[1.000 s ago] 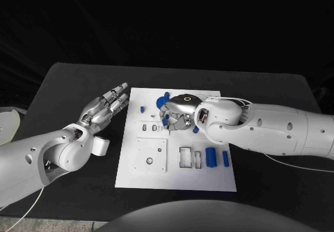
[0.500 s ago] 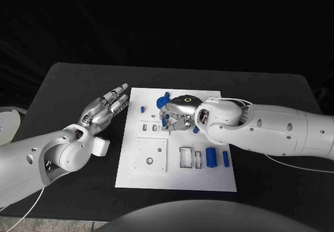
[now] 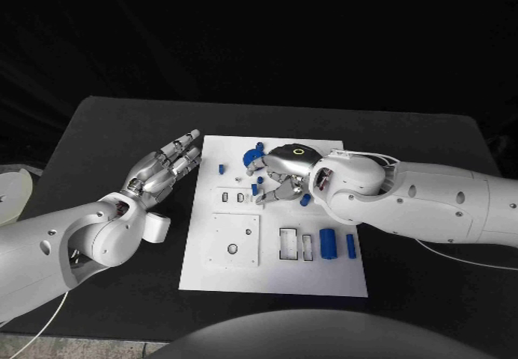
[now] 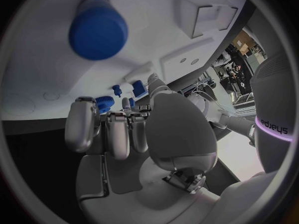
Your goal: Assemble the parts on the task board
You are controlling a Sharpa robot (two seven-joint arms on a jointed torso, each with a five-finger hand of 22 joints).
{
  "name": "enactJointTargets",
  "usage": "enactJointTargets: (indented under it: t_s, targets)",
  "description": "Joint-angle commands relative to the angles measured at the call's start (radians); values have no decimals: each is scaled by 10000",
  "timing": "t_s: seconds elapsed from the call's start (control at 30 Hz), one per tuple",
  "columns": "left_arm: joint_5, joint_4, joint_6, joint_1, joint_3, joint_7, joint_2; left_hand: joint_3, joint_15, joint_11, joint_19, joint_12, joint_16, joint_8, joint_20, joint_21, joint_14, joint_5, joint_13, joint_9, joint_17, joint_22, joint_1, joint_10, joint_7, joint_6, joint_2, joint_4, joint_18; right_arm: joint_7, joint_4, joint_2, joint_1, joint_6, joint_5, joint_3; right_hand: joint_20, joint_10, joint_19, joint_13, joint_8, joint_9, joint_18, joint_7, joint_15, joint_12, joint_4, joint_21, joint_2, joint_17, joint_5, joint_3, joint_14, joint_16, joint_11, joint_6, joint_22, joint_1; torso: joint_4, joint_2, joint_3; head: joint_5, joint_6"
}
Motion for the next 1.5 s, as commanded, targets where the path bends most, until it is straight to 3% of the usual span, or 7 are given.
enactJointTargets:
  t_s: [0.03,0.43,0.73,1.07,1.2,1.3,1.5]
  targets:
    - [-208,165,-120,1,6,306,-33,25,26,120,-6,26,-36,57,70,46,-25,63,-8,11,-18,11,133,-19,83,0,-76,-171,112,557,206,-185,127,-1260,286,23,46,1067,12,2632,-73,-110,28,-7,46,38,249,-30,-199,2258,-85,-55,946,29,38,-106,1675,2,20,23,17,-7,0]
    - [-1900,1137,-1985,933,286,59,-624,-406,353,1178,742,176,244,45,490,636,556,-1574,156,4,151,317,-103,777,144,-71,-636,225,157,2043,1277,-1747,1471,-3302,2157,37,72,1067,35,2632,-85,-258,-13,51,91,38,385,125,-246,2458,-145,-186,1003,299,90,-95,1725,-238,-124,38,145,224,0]
    - [-4296,1567,-3706,1709,326,-2183,-866,-699,758,2441,5068,1623,2959,206,466,3403,6489,-2372,1827,92,1653,1540,-103,5983,735,620,-932,551,-194,3009,944,-2396,1750,-3423,2933,-39,118,1067,171,2632,171,-377,-107,48,121,38,307,648,389,2632,-70,123,1061,536,100,384,1867,155,-318,51,410,270,0]
    - [-7021,1355,-2888,2454,300,-5860,74,-1330,-602,1265,8578,7172,10980,1745,-567,6405,9081,-3095,6333,566,6101,3206,-1014,8593,1461,4992,-755,556,177,3280,637,-2733,1539,-3451,3010,-136,112,1067,236,2632,281,-490,-145,42,107,38,302,879,647,2632,142,170,1061,536,90,620,1919,282,-623,42,629,330,0]
    - [-8531,1266,-2584,2550,325,-7194,466,-1457,-1056,775,9327,13701,15305,2694,-962,8751,14286,-3120,12944,1057,13790,4869,-1380,12936,1029,6009,-755,400,99,3250,632,-2886,1442,-3359,3015,-160,112,1067,256,2632,322,-540,-157,63,112,38,302,950,763,2632,269,167,1061,536,100,731,1933,268,-686,34,668,347,0]
    - [-9208,1183,-2066,2576,336,-8153,726,-1539,-1174,680,10980,15642,15671,3186,-1148,12102,15681,-3244,15598,1537,15689,9097,-1764,15322,868,5996,-754,372,-453,3247,624,-2991,1388,-3323,3081,-175,119,1067,263,2632,366,-586,-162,84,123,38,291,986,863,2632,410,164,1061,536,117,855,1938,273,-713,32,688,361,0]
    - [-10161,936,-738,2597,359,-9931,1319,-1673,-1396,416,13342,15650,15671,4099,-1273,14543,15681,-3619,15613,2598,15689,13023,-2620,15337,657,6265,-720,534,-1023,3230,560,-3087,1178,-3220,3227,-204,134,1067,249,2632,377,-678,-158,112,142,38,259,983,994,2632,693,180,1061,536,139,946,1931,361,-751,11,718,451,0]
